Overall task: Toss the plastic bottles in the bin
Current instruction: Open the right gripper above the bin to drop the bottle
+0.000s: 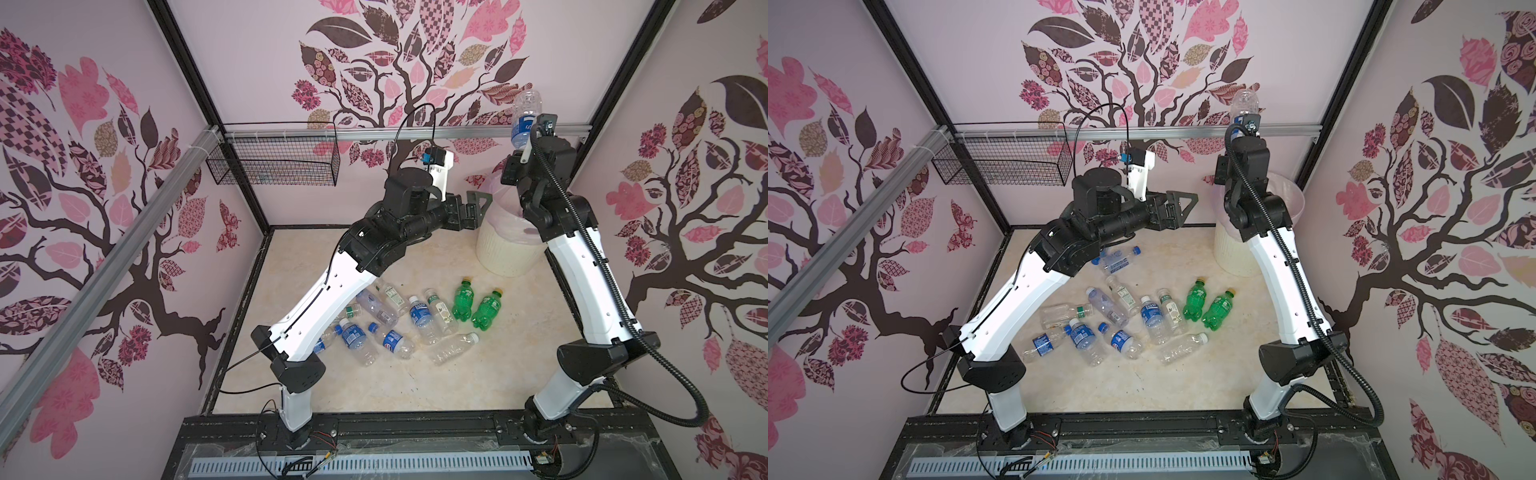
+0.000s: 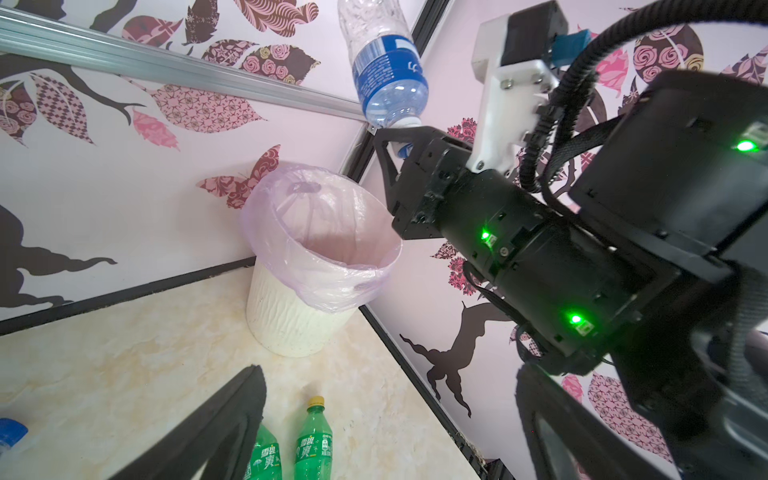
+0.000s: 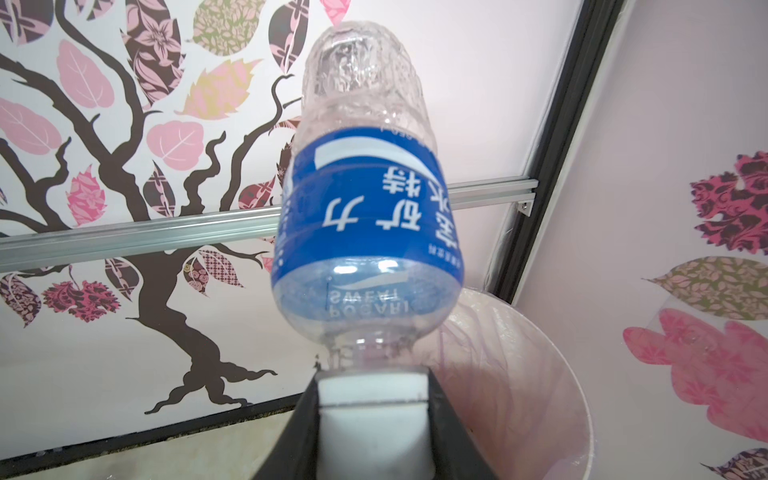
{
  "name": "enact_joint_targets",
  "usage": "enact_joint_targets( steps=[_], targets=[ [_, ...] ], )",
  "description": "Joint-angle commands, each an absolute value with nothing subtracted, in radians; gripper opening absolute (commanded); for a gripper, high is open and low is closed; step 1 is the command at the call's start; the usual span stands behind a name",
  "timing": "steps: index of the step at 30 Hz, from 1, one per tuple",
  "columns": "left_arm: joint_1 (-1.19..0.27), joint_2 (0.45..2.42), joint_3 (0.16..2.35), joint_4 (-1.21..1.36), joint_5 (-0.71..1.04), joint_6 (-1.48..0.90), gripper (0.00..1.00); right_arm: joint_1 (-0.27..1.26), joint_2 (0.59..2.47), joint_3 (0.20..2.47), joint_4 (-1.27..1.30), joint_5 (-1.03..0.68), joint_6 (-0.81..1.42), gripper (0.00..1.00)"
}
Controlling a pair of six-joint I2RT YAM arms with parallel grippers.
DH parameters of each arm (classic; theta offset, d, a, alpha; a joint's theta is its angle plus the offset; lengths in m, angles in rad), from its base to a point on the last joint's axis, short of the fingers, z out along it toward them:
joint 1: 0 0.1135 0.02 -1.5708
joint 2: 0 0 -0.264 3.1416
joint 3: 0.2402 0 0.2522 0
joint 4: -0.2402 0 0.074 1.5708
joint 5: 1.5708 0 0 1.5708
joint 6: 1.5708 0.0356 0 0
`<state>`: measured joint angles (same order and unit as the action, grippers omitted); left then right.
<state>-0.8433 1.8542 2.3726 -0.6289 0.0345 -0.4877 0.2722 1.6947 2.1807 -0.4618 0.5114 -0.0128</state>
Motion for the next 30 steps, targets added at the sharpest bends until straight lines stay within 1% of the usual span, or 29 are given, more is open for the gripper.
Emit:
enact_joint_targets(
  steps=[1, 5, 7, 8, 10, 12, 14, 18, 25, 30],
  targets=[
    [-0.844, 1.841, 2.375, -0.622, 0.02, -0.467, 0.97, 0.252, 1.732, 2.216, -0.441, 0.563, -0.049, 0.17],
    [-0.837, 1.838, 2.363, -0.631, 0.018, -0.478, 0.97, 0.206, 1.792, 2.185, -0.47, 0.564, 0.016, 0.19],
    [-0.83, 1.838, 2.36, -0.636, 0.019, -0.486, 0.97, 0.177, 1.847, 2.189, -0.507, 0.562, 0.066, 0.24],
    [-0.826, 1.835, 2.357, -0.638, 0.02, -0.488, 0.97, 0.159, 1.887, 2.214, -0.545, 0.556, 0.097, 0.3],
    [-0.819, 1.828, 2.347, -0.64, 0.023, -0.494, 0.97, 0.137, 1.973, 2.346, -0.667, 0.563, 0.156, 0.62],
    [-0.815, 1.817, 2.33, -0.642, 0.024, -0.495, 0.97, 0.136, 2.049, 2.514, -0.781, 0.581, 0.177, 0.73],
    [-0.811, 1.809, 2.318, -0.645, 0.025, -0.498, 0.97, 0.135, 2.074, 2.581, -0.808, 0.562, 0.182, 0.85],
    [-0.807, 1.808, 2.313, -0.652, 0.026, -0.504, 0.97, 0.136, 2.036, 2.523, -0.774, 0.547, 0.179, 0.99],
    [-0.808, 1.807, 2.297, -0.656, 0.031, -0.529, 0.97, 0.136, 1.986, 2.445, -0.762, 0.5, 0.163, 1.0],
    [-0.808, 1.8, 2.285, -0.661, 0.029, -0.534, 0.97, 0.136, 1.998, 2.421, -0.779, 0.416, 0.142, 0.99]
  ],
)
